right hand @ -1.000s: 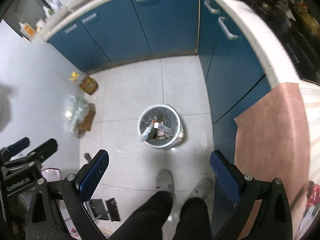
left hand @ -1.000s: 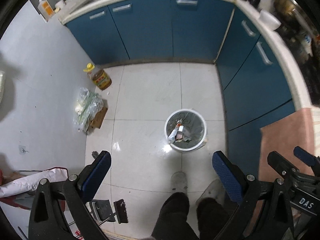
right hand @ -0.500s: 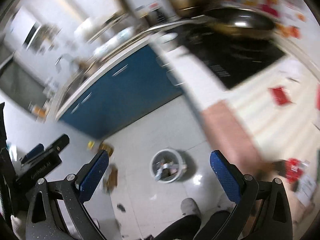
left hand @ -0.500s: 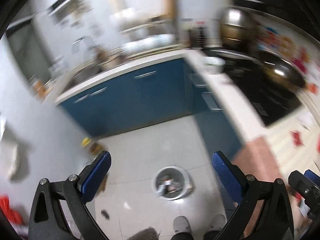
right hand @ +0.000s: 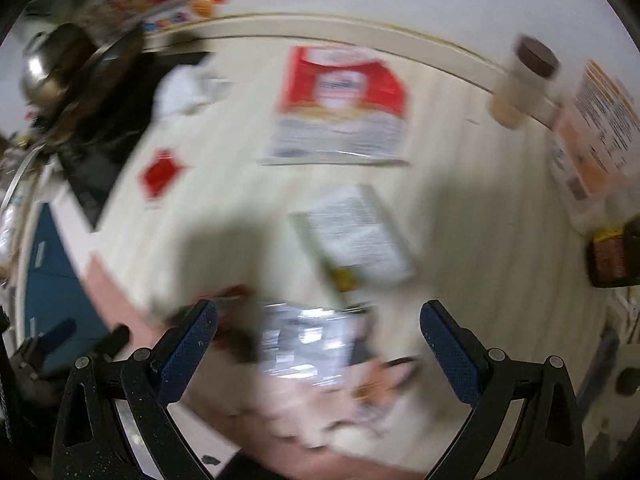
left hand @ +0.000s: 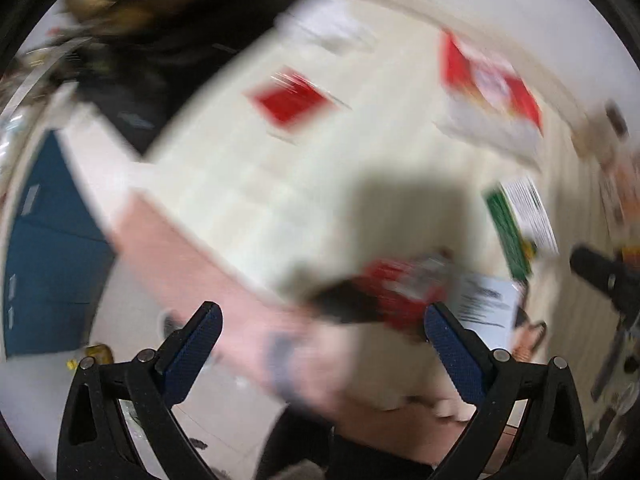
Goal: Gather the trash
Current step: 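Move both tools back up to the counter, then grasp the red snack wrapper with left tool while right tool grasps green medicine box, then carry wrapper and medicine box over the bin and open both tools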
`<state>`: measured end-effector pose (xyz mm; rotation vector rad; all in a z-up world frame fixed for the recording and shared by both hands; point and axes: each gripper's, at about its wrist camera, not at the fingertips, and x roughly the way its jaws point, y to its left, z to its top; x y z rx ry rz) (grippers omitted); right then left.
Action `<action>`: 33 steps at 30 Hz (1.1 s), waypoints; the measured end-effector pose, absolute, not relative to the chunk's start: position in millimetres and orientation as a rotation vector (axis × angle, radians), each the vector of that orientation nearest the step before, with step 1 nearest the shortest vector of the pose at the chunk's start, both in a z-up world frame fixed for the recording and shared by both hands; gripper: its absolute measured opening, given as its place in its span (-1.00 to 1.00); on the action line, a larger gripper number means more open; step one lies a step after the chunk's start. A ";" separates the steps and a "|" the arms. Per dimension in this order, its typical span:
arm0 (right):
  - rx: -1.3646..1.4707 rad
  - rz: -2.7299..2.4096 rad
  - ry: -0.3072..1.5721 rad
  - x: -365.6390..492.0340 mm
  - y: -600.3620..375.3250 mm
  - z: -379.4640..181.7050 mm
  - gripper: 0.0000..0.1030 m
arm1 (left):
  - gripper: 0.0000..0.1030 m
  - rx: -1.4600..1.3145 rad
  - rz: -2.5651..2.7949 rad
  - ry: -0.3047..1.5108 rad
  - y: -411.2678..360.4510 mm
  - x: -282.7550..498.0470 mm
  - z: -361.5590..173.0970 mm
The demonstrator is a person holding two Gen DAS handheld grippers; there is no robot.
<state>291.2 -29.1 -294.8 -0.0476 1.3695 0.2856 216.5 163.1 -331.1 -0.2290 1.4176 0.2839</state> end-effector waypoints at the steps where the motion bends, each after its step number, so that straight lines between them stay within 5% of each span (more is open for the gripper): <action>1: -0.046 0.275 1.381 297.7 -35.4 -304.2 0.99 | 0.99 -0.219 0.267 1.443 150.9 224.2 -342.7; 4: -0.049 0.264 1.401 309.5 -50.1 -320.6 0.99 | 0.98 -0.208 0.250 1.490 130.9 239.9 -369.3; 5: -0.052 0.265 1.405 311.9 -50.3 -324.6 0.99 | 0.77 -0.210 0.253 1.487 129.7 242.9 -373.0; 7: -0.060 0.280 1.413 317.2 -48.4 -334.9 0.99 | -0.05 -0.202 0.262 1.490 130.6 246.3 -376.9; 8: -0.070 0.288 1.412 318.9 -46.4 -339.2 0.99 | -0.62 -0.202 0.262 1.495 133.2 247.6 -378.9; 17: -0.194 0.346 1.434 339.6 -1.9 -387.1 0.98 | -0.83 -0.111 0.351 1.434 154.3 252.8 -363.9; 21: -0.292 0.343 1.414 338.4 16.2 -396.4 0.41 | -0.89 -0.106 0.362 1.419 155.9 255.6 -360.9; 33: -0.264 0.368 1.281 318.9 27.7 -345.6 0.36 | -0.93 -0.110 0.357 1.303 162.5 246.0 -326.1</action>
